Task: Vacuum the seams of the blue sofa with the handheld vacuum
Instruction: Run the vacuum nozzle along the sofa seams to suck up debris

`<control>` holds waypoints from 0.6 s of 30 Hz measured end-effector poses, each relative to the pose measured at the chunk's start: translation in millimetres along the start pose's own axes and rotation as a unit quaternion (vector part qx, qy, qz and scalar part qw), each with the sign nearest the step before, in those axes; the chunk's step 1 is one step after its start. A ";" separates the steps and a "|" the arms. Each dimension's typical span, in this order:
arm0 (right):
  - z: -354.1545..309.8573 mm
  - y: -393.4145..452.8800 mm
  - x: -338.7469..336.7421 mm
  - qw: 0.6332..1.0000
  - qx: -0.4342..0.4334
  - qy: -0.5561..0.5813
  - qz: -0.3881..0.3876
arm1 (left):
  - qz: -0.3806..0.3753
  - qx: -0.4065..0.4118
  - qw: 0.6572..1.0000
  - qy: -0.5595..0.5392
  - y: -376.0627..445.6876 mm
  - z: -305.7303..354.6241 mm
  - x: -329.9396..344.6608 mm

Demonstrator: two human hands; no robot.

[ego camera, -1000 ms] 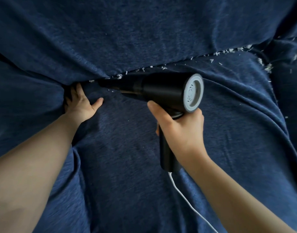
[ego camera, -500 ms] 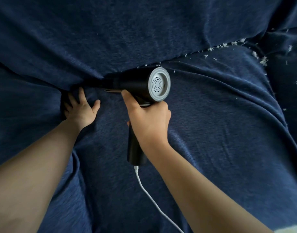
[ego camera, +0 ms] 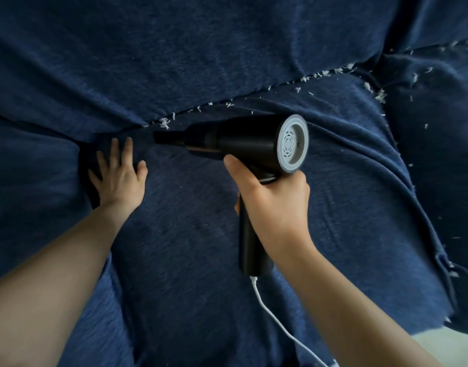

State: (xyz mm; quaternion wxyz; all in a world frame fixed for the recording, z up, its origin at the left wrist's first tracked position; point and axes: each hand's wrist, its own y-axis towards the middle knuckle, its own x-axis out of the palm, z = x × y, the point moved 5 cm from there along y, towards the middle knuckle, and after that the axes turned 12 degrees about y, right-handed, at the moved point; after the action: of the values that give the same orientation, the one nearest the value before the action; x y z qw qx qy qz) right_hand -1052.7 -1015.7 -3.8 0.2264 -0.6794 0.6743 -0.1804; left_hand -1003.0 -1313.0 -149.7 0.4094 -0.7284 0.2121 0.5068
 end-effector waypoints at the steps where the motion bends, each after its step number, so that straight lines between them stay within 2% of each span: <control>1: -2.8 0.0 -3.5 1.000 -0.011 -0.004 0.006 | -0.014 0.001 1.000 -0.008 -2.9 3.4 1.1; 4: -8.4 2.2 -7.3 1.000 -0.020 -0.001 0.008 | -0.052 -0.009 0.999 -0.010 -4.6 8.4 3.7; 9: -3.8 11.3 12.4 1.000 0.008 0.020 -0.012 | -0.046 -0.024 0.999 0.005 -1.4 14.6 -2.7; 18: 1.8 26.1 55.3 0.999 0.021 0.034 0.016 | -0.112 -0.021 0.993 -0.001 -3.5 18.9 13.2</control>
State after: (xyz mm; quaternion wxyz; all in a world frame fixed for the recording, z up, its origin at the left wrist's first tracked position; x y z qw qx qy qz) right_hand -1072.1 -1070.4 -23.0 0.2200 -0.6571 0.6884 -0.2142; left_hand -1005.9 -1294.2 -163.3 0.4483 -0.7558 0.1182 0.4625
